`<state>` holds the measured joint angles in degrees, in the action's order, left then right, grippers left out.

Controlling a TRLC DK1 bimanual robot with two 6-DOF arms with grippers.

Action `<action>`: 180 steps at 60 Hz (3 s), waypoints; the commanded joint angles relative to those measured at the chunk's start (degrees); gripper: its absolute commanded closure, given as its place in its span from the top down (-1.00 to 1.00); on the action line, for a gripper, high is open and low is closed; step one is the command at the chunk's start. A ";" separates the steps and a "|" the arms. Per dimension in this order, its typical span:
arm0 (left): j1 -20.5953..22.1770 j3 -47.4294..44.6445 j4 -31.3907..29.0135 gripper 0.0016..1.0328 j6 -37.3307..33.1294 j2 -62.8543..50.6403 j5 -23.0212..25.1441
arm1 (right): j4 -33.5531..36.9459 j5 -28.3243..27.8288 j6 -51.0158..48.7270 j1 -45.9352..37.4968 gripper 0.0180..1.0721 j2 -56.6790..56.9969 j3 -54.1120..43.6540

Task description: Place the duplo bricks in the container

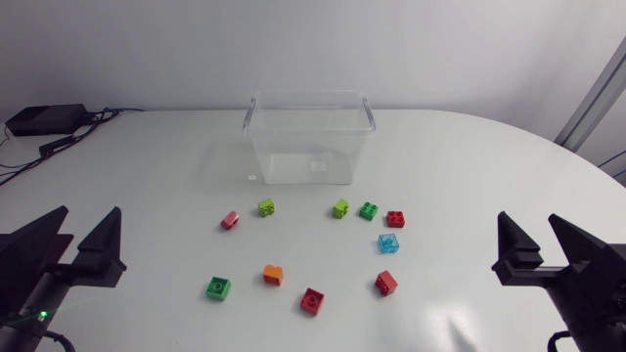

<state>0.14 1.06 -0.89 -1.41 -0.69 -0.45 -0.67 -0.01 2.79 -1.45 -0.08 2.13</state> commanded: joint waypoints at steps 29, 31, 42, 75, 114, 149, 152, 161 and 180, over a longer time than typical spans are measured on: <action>0.47 -0.97 0.36 0.92 1.41 1.39 -0.08 | 1.19 -0.16 0.64 0.22 0.93 0.34 -2.13; 0.47 -0.97 0.36 0.92 1.41 1.39 -0.08 | 1.11 -0.16 0.64 0.22 0.93 0.34 -2.13; 0.47 -0.88 0.36 0.92 1.41 1.48 -0.08 | 0.84 -0.16 0.47 0.22 0.93 0.43 -2.13; 0.74 10.01 -4.56 0.88 1.15 -3.35 -0.08 | 2.69 -0.16 -0.15 2.24 0.93 -1.68 5.60; 4.78 39.72 -21.18 0.80 -0.08 -47.56 -0.17 | 14.20 -0.43 2.84 8.31 0.93 -36.31 30.48; 9.35 53.17 -29.96 0.83 -11.42 -82.37 3.88 | 33.36 -2.54 1.70 9.28 0.93 -60.66 47.44; 9.88 53.61 -29.26 0.81 -12.48 -84.74 4.84 | 33.45 -3.59 0.29 9.28 0.93 -61.80 47.79; 11.72 55.89 -27.06 0.80 -14.85 -93.79 5.55 | 36.44 -5.26 -3.75 9.63 0.93 -66.63 50.25; 14.27 60.90 -24.08 0.46 -18.28 -104.69 5.63 | 34.24 -13.35 -4.63 9.45 0.91 -72.87 50.34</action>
<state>13.85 59.96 -26.13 -18.13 -102.52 4.58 34.15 -12.73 -0.99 7.57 -71.02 51.55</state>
